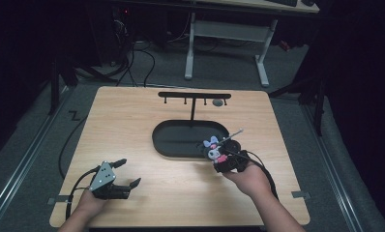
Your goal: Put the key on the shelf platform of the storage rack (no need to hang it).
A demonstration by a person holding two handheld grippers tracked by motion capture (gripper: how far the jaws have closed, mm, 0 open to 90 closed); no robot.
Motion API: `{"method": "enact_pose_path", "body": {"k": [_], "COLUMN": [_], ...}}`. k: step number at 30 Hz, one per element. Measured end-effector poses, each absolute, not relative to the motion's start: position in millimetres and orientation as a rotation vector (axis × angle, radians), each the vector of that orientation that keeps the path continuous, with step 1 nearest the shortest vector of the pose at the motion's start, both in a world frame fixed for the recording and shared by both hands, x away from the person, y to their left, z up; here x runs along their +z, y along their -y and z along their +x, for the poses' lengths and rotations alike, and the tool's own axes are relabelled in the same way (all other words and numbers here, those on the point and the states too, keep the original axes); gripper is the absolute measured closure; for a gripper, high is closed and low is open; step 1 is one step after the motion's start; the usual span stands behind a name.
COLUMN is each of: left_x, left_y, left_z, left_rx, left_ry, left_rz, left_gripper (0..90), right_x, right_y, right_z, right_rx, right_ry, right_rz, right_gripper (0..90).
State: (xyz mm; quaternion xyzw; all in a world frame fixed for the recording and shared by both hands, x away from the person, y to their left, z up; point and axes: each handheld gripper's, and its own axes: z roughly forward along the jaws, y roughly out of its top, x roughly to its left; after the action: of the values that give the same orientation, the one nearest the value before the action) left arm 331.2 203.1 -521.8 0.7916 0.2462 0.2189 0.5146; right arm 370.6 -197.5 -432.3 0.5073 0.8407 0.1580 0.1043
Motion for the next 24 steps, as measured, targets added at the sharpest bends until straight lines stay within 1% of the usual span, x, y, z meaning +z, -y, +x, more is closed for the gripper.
{"method": "enact_pose_path", "body": {"k": [24], "left_x": [-521.9], "left_y": [-202.8], "left_z": [331.5], "left_rx": [0.522], "left_ry": [-0.590], "left_rz": [1.906], "left_gripper": [15.4], "right_x": [-439.6], "right_y": [180.6], "right_z": [417.0], "right_rx": [0.482], "right_ry": [-2.470], "right_rz": [1.516], "right_gripper": [46.8]}}
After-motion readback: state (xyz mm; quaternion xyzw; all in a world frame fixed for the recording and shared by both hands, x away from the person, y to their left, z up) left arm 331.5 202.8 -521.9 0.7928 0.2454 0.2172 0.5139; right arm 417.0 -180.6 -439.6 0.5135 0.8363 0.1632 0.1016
